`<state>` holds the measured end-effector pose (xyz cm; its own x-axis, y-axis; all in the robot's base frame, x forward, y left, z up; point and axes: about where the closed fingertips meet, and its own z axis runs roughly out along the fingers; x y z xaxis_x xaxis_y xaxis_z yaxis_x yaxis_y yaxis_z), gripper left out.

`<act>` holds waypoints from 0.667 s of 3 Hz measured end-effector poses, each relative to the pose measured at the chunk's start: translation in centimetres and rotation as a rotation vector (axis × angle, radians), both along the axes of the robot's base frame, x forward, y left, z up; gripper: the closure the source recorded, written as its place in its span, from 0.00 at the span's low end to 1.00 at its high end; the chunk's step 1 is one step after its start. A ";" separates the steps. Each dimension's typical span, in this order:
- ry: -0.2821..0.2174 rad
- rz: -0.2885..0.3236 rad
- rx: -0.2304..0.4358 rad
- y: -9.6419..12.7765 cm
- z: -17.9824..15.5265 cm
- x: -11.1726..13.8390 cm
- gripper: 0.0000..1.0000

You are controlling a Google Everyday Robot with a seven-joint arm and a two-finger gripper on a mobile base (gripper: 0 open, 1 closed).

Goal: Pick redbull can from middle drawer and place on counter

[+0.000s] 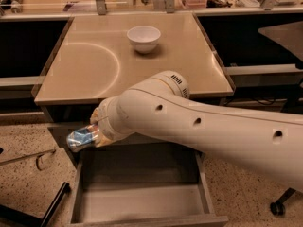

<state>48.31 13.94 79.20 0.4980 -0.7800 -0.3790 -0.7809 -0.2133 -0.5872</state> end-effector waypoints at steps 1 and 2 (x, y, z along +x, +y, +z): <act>-0.103 -0.066 -0.015 -4.1 5.0 3.7 1.00; -0.156 -0.186 -0.003 -9.6 9.8 8.2 1.00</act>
Offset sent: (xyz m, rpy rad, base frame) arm 0.1402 -0.1717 0.1566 0.0152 -0.2116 -0.3486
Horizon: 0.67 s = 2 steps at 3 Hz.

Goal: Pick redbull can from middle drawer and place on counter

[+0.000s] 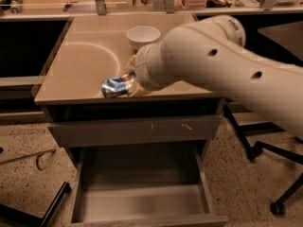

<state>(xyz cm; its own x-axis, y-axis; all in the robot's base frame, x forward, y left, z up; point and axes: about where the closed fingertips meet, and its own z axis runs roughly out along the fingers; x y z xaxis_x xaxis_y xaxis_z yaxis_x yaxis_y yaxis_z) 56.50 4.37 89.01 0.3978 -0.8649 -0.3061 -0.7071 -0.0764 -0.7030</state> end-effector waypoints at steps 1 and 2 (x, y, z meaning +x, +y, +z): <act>-0.006 -0.091 0.074 -4.9 1.5 4.1 1.00; 0.038 -0.138 0.170 -8.1 0.0 7.9 1.00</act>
Offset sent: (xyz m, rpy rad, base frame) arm 0.1292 -0.1238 -0.0310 0.2976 0.1146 -0.1977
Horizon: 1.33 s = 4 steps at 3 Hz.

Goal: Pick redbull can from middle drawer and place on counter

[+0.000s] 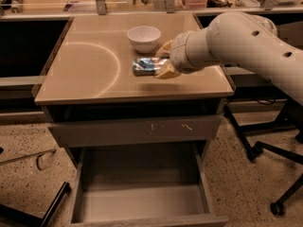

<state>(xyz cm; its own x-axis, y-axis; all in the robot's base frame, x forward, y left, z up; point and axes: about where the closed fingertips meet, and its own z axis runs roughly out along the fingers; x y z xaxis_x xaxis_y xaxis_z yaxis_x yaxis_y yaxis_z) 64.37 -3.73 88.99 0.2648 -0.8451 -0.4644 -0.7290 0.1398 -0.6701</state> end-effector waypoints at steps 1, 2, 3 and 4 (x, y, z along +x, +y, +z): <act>0.068 0.009 0.056 -0.9 -3.2 3.1 1.00; 0.126 0.055 0.074 -0.1 -5.7 4.5 1.00; 0.130 0.058 0.075 -0.1 -5.6 4.6 0.82; 0.130 0.058 0.075 -0.1 -5.5 4.6 0.59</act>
Offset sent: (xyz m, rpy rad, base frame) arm 0.0603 0.0047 -0.0850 0.0936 0.1934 0.1074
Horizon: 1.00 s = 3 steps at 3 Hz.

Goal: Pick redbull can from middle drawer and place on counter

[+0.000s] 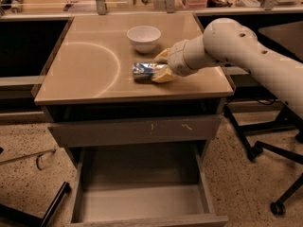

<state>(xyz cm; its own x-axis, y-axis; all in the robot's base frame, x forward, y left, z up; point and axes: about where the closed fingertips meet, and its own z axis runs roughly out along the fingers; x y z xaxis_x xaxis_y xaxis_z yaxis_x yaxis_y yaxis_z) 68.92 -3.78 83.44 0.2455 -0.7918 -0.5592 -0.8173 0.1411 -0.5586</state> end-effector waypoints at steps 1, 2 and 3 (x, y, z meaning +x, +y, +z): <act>0.000 0.000 0.000 0.0 0.0 0.0 0.36; 0.000 0.000 0.000 0.0 0.0 0.0 0.13; 0.000 0.000 0.000 0.0 0.0 0.0 0.00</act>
Offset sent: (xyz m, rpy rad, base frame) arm 0.0000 0.0000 0.0000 0.0000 0.0000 0.0000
